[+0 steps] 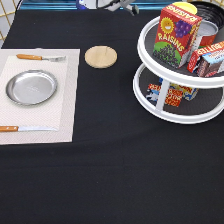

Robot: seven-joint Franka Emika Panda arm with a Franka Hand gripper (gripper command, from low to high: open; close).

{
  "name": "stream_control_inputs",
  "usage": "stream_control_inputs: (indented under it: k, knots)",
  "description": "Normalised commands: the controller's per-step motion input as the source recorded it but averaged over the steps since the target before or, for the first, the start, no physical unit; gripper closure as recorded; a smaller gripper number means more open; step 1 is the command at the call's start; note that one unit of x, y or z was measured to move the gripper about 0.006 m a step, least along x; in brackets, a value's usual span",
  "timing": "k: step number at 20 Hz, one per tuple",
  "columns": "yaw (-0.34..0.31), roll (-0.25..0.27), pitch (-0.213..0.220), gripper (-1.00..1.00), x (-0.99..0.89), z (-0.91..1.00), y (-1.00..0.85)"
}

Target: Pick up the bowl from the lazy Susan and put bowl on the plate

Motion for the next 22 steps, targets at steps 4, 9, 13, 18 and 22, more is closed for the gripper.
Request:
stream_control_inputs:
  k: [4,9,13,18,22]
  knots:
    - [0.029,0.026,-0.088,-1.0,0.08,-0.41,-0.01]
    - [0.032,-0.002,-0.102,-1.0,0.07,-0.4,0.0]
    - [0.017,0.0,-0.046,-1.0,0.18,-0.28,0.0]
    - [0.005,0.0,0.0,-1.0,0.29,-0.15,0.0]
    - [0.0,0.0,0.023,-1.0,0.21,-0.19,-0.01]
